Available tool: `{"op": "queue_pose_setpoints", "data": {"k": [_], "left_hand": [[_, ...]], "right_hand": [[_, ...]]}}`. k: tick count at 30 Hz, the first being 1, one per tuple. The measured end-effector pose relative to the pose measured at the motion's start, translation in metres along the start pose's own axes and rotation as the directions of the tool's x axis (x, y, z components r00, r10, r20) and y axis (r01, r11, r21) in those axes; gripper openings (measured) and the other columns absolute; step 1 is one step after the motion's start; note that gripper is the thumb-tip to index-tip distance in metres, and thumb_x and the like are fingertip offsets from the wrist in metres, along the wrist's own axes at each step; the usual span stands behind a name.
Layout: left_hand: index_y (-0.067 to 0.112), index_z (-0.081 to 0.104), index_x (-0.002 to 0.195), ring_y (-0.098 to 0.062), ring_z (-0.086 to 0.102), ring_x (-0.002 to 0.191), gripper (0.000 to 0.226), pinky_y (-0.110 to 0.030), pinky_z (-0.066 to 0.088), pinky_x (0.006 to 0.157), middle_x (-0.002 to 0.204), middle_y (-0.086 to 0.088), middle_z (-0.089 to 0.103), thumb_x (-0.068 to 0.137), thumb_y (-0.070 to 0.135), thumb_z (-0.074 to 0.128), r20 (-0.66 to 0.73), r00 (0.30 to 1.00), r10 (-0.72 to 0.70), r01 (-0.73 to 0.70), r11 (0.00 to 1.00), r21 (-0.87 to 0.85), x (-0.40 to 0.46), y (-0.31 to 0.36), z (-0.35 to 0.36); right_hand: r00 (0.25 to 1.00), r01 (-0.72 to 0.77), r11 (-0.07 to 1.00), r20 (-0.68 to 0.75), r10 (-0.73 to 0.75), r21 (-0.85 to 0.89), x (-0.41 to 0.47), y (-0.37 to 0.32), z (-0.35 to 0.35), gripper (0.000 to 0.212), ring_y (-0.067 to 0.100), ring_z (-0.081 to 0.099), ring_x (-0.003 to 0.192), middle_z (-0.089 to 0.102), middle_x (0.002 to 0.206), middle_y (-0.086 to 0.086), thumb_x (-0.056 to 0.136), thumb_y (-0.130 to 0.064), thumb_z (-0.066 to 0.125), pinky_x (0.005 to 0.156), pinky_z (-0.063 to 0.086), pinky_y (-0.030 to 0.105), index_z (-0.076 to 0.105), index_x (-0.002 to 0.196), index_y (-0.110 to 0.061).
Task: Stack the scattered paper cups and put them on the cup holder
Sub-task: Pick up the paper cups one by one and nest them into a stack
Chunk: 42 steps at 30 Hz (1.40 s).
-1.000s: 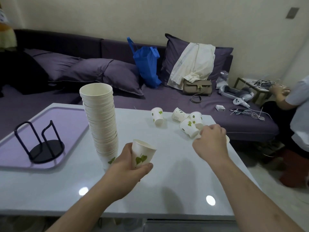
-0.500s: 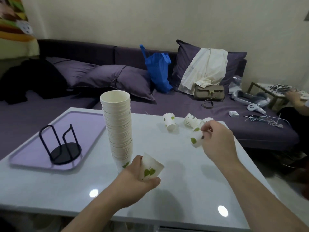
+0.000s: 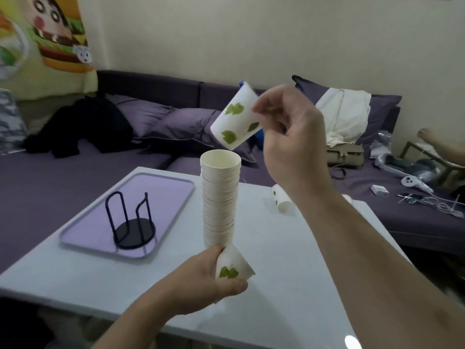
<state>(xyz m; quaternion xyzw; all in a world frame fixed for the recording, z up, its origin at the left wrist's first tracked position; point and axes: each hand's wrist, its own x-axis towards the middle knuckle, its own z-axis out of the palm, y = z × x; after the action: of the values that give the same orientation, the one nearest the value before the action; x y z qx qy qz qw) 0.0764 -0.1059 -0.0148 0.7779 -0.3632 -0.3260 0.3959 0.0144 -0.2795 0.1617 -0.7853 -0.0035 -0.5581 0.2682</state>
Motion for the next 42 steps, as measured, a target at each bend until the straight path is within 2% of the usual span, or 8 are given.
{"op": "queue_pose_setpoints", "data": {"k": [4, 9, 17, 23, 29, 33, 36, 42], "left_hand": [[0.039, 0.064, 0.112, -0.013, 0.072, 0.085, 0.044, -0.036, 0.067, 0.08, 0.1, 0.006, 0.074, 0.076, 0.055, 0.085, 0.006, 0.999, 0.035, -0.035, 0.999, -0.038, -0.004, -0.003, -0.009], [0.037, 0.066, 0.106, -0.011, 0.069, 0.078, 0.034, -0.036, 0.063, 0.077, 0.095, 0.002, 0.075, 0.079, 0.049, 0.084, 0.003, 0.996, 0.085, -0.085, 0.992, -0.092, -0.008, -0.005, -0.015], [0.042, 0.063, 0.119, -0.024, 0.075, 0.092, 0.049, -0.045, 0.067, 0.081, 0.1, 0.005, 0.075, 0.076, 0.056, 0.084, -0.093, 0.99, 0.107, -0.12, 0.982, -0.143, -0.011, -0.003, -0.021], [0.039, 0.066, 0.118, -0.027, 0.076, 0.089, 0.039, -0.04, 0.063, 0.073, 0.097, 0.0, 0.076, 0.083, 0.048, 0.083, -0.175, 0.966, 0.192, -0.231, 0.944, -0.238, -0.017, 0.009, -0.025], [0.049, 0.061, 0.124, -0.019, 0.075, 0.083, 0.043, -0.028, 0.059, 0.067, 0.099, 0.001, 0.075, 0.087, 0.055, 0.081, -0.333, 0.896, 0.295, -0.394, 0.873, -0.286, -0.024, 0.034, -0.022], [0.043, 0.056, 0.134, -0.008, 0.074, 0.097, 0.053, -0.022, 0.061, 0.074, 0.11, 0.011, 0.075, 0.085, 0.047, 0.076, -0.375, 0.858, 0.352, -0.472, 0.828, -0.303, -0.025, 0.053, -0.015], [0.041, 0.055, 0.134, -0.014, 0.075, 0.103, 0.057, -0.035, 0.065, 0.085, 0.117, 0.009, 0.074, 0.086, 0.039, 0.087, -0.385, 0.854, 0.35, -0.475, 0.827, -0.303, -0.023, 0.056, -0.014], [0.036, 0.051, 0.129, -0.004, 0.06, 0.091, 0.065, -0.019, 0.049, 0.075, 0.112, 0.011, 0.06, 0.078, 0.038, 0.092, -0.695, 0.685, 0.217, -0.388, 0.916, -0.097, -0.011, 0.047, -0.019]], "right_hand": [[0.978, 0.127, 0.985, 0.183, -0.104, -0.118, -0.008, -0.005, 0.021, 0.024, 0.009, 0.066, 0.089, 0.072, 0.097, -0.005, 0.097, 0.006, 0.057, 0.084, 0.048, 0.014, 0.067, 0.116, -0.005], [0.93, 0.269, 0.935, 0.313, -0.19, -0.231, -0.019, 0.0, 0.031, 0.033, 0.018, 0.071, 0.099, 0.078, 0.109, -0.001, 0.095, -0.008, 0.055, 0.098, 0.051, 0.038, 0.075, 0.121, -0.01], [0.922, 0.202, 0.957, 0.371, -0.115, -0.207, -0.045, 0.011, 0.037, 0.044, 0.017, 0.07, 0.103, 0.078, 0.119, -0.006, 0.087, 0.002, 0.056, 0.104, 0.049, 0.044, 0.076, 0.123, -0.014], [0.948, 0.09, 0.974, 0.319, -0.02, -0.207, -0.051, 0.006, 0.026, 0.04, 0.016, 0.054, 0.128, 0.063, 0.133, -0.002, 0.096, -0.018, 0.056, 0.107, 0.048, 0.037, 0.069, 0.133, -0.015], [0.923, -0.185, 0.968, 0.309, 0.231, -0.17, -0.092, -0.01, 0.001, 0.036, 0.007, 0.057, 0.112, 0.057, 0.12, -0.013, 0.094, -0.053, 0.062, 0.085, 0.042, 0.011, 0.059, 0.122, -0.031], [0.819, -0.417, 0.908, 0.451, 0.356, 0.04, -0.11, -0.012, -0.002, 0.04, 0.013, 0.068, 0.109, 0.072, 0.118, -0.014, 0.089, -0.05, 0.073, 0.09, 0.057, 0.032, 0.06, 0.124, -0.034], [0.865, -0.439, 0.887, 0.336, 0.373, 0.143, -0.102, -0.013, -0.009, 0.036, 0.018, 0.073, 0.103, 0.075, 0.112, -0.007, 0.089, -0.042, 0.076, 0.088, 0.061, 0.043, 0.063, 0.121, -0.03], [0.926, -0.374, 0.9, 0.039, 0.375, 0.226, -0.043, -0.013, -0.017, 0.043, 0.011, 0.072, 0.104, 0.072, 0.115, -0.008, 0.096, -0.039, 0.072, 0.084, 0.058, 0.027, 0.06, 0.133, -0.022]]}}
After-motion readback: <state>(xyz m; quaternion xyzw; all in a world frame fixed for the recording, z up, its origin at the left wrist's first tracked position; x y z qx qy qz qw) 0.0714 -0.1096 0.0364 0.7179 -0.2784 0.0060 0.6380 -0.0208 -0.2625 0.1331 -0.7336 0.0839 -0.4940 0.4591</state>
